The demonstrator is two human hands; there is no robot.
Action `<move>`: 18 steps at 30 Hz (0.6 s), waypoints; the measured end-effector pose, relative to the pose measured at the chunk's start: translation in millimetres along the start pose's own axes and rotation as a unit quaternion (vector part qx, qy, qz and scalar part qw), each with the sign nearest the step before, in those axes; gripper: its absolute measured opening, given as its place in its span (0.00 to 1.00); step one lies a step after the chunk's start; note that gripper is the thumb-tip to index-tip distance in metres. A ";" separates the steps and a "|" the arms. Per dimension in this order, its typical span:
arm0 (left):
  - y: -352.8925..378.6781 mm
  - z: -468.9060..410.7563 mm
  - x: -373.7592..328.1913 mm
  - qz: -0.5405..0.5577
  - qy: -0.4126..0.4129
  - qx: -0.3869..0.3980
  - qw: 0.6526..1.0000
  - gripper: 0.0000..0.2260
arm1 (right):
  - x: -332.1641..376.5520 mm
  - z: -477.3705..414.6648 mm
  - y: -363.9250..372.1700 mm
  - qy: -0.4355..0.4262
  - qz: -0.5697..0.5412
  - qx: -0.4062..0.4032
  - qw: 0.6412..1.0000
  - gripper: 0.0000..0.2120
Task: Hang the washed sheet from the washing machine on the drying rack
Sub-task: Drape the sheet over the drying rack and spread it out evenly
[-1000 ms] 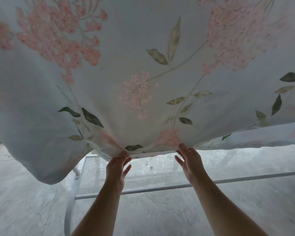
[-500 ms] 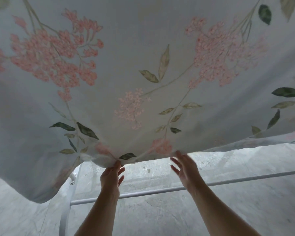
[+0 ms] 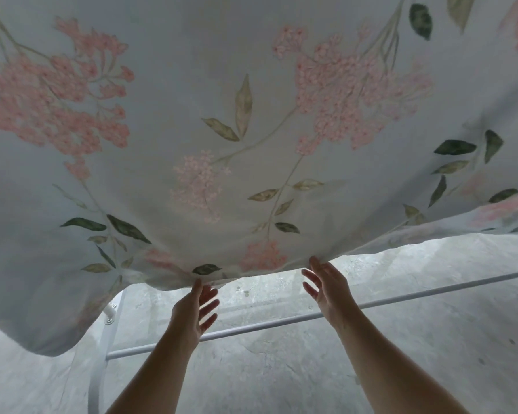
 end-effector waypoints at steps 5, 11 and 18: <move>27.6 37.4 2.6 -0.108 -0.023 0.086 0.990 0.13 | 1.1 9.9 -28.6 0.028 -0.015 0.028 0.999 0.21; 63.6 54.8 -13.7 -0.145 -0.004 0.148 0.978 0.11 | 19.6 4.5 -31.7 0.043 -0.023 0.034 0.998 0.23; 97.3 41.1 -12.7 -0.141 -0.012 0.233 0.962 0.09 | 39.3 6.4 -22.3 0.010 -0.026 0.007 1.000 0.37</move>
Point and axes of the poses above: each hand's wrist, its own z-axis away from the middle knuckle, its own y-axis out of the palm, x = y × z, the point moved 3 cm from there along -z, towards the middle knuckle, and after that the axes turned 7 degrees about z, right-handed, at the moved point
